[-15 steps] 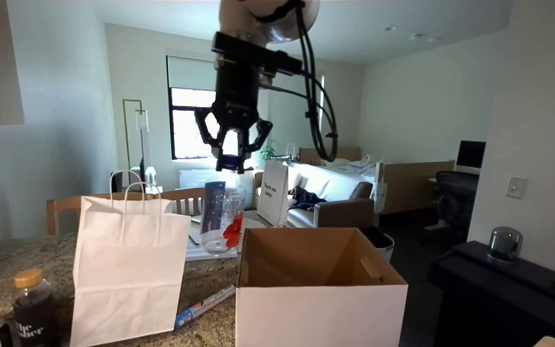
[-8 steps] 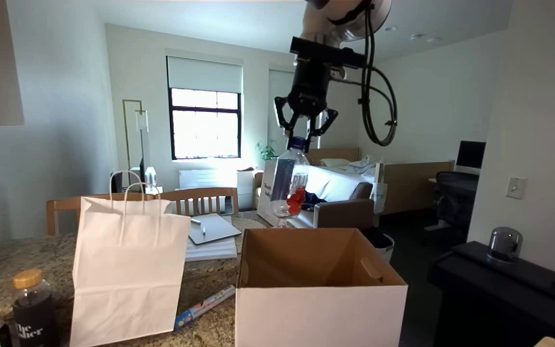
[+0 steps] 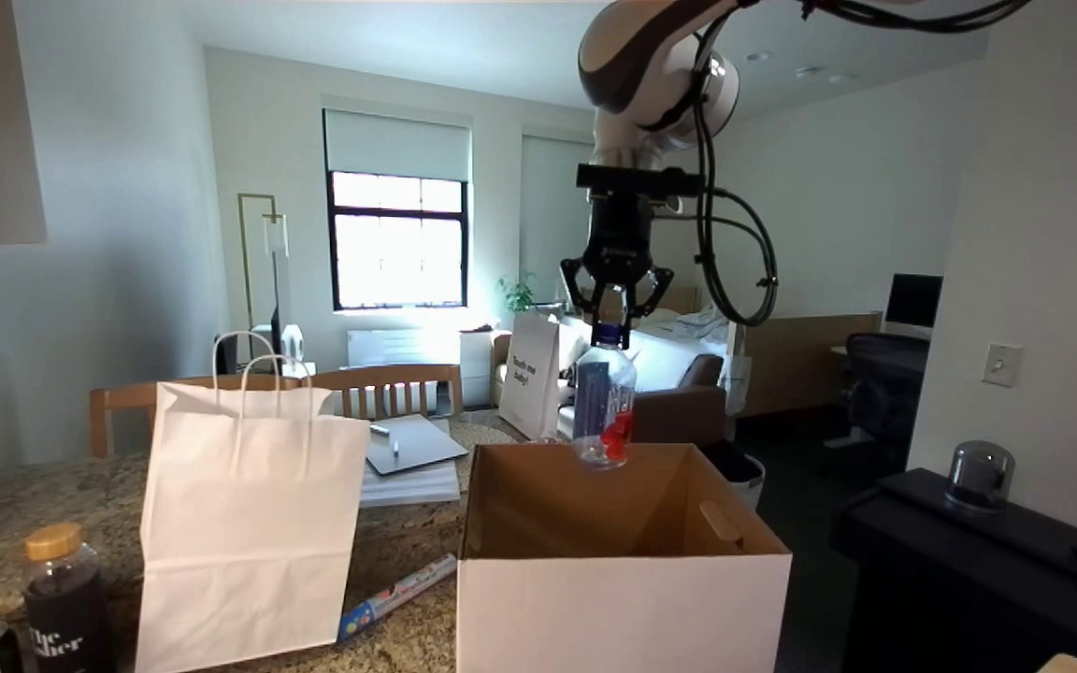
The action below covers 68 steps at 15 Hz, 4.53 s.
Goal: Put two empty water bottles inside the white storage box
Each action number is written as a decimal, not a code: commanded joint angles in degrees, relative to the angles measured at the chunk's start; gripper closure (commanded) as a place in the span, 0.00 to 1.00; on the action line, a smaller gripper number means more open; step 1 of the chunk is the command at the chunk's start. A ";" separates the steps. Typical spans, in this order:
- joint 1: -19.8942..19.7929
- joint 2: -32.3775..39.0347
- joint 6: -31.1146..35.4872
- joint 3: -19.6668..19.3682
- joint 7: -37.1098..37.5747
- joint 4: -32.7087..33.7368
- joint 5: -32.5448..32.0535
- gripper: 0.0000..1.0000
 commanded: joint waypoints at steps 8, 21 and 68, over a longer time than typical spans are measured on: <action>-0.70 7.30 0.63 -0.62 0.10 2.89 0.52 0.85; 0.71 30.87 9.82 -4.75 -0.53 7.62 0.55 0.66; 3.84 14.37 -2.74 -1.76 0.89 4.40 3.54 0.00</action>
